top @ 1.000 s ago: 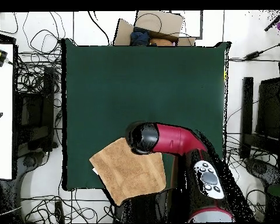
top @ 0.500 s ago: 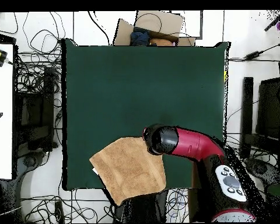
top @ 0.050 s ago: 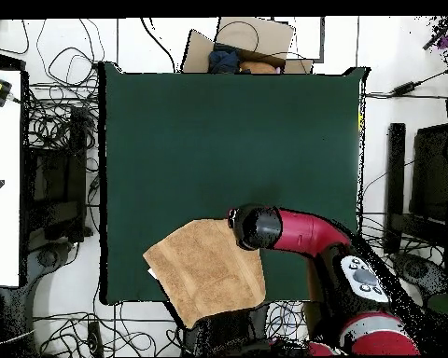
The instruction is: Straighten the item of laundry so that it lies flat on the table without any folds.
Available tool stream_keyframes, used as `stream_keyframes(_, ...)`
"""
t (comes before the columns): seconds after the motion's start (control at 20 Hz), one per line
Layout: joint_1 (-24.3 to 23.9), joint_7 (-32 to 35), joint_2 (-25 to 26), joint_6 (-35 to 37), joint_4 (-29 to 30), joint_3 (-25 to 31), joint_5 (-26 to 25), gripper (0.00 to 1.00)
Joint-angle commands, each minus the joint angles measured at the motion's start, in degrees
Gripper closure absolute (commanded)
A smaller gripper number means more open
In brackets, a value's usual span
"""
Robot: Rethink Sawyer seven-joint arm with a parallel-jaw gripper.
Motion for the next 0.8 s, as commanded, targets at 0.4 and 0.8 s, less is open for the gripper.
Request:
stream_keyframes(0.4,-2.1,-3.7,12.9,-4.9,-4.2,8.5,-9.1,0.0)
stream_keyframes(0.8,-1.7,-5.5,12.9,2.5,-5.9,9.9,-10.0,0.0)
